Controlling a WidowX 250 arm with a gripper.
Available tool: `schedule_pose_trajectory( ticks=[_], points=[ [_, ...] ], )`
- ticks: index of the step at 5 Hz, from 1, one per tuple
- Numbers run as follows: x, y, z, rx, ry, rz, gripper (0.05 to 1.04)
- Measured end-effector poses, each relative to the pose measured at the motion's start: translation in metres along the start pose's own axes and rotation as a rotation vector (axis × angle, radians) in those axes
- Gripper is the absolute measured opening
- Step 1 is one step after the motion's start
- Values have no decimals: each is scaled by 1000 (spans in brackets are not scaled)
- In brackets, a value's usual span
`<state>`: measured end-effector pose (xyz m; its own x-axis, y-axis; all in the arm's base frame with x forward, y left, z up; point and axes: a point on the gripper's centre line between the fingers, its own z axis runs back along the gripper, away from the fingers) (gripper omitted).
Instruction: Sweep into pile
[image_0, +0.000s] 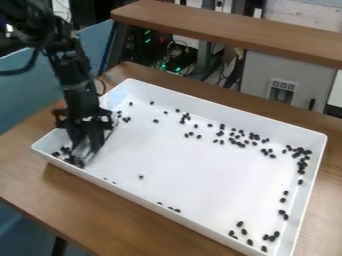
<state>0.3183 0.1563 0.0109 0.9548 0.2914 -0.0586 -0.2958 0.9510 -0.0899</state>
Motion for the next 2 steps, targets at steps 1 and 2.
schedule_pose_trajectory(
  ticks=[1,2],
  points=[
    [-7,-20,3,-16,3,-44,381],
    [-7,-59,12,-60,1,-113,381]
  ],
)
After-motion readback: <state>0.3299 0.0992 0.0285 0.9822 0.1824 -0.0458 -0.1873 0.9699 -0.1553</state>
